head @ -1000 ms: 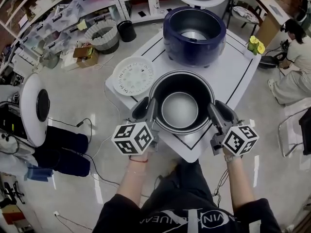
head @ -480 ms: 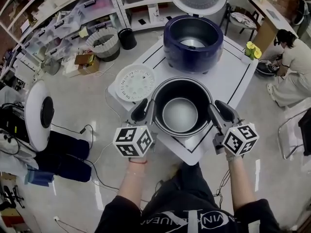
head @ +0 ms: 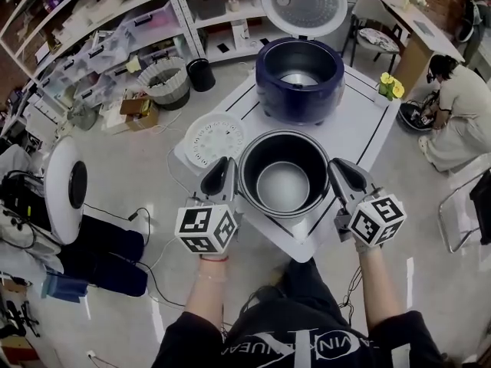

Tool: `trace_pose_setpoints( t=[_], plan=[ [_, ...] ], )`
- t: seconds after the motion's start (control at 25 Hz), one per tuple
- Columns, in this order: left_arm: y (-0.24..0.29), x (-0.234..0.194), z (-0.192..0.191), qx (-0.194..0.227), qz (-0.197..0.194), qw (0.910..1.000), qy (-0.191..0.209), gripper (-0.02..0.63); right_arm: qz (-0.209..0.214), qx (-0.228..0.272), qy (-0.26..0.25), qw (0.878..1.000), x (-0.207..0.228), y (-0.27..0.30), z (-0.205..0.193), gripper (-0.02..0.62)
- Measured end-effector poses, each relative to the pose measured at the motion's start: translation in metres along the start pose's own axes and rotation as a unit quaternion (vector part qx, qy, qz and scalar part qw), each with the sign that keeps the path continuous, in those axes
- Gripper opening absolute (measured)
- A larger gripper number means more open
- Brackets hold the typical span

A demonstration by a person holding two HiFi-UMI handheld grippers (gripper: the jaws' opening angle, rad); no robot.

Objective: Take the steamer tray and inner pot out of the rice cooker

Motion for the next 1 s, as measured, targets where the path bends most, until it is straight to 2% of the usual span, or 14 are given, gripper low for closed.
trace_pose_setpoints(
  t=[0.08,0.28,0.68,1.0],
  plan=[
    [-0.004,0.002,0.01,0.01,-0.002,0.9998,0.015,0.048,0.006,0.008,-0.013,1.0,-0.006,-0.001,0.008,0.022],
    [-0.012,0.005,0.036,0.04,-0.008,0.9989,0.023,0.034,0.021,0.026,-0.041,0.999,-0.019,-0.002,0.029,0.0],
    [-0.042,0.019,0.063,0.061,-0.029,0.9976,0.019,0.015,0.03,0.06,-0.046,0.997,-0.041,-0.016,0.058,-0.002],
    [-0.067,0.02,0.075,0.067,-0.02,0.9967,0.041,0.014,0.039,0.07,-0.059,0.995,-0.058,-0.033,0.068,-0.002]
  ],
)
Point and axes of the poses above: the fingertips, and each gripper's own axes: y forward along the fingers, x to its right, z out of its top, the point moved 5 cm from there along -y, backward along the fingers, and after that the axes turned 9 degrees about x, right-handed, at the moved point
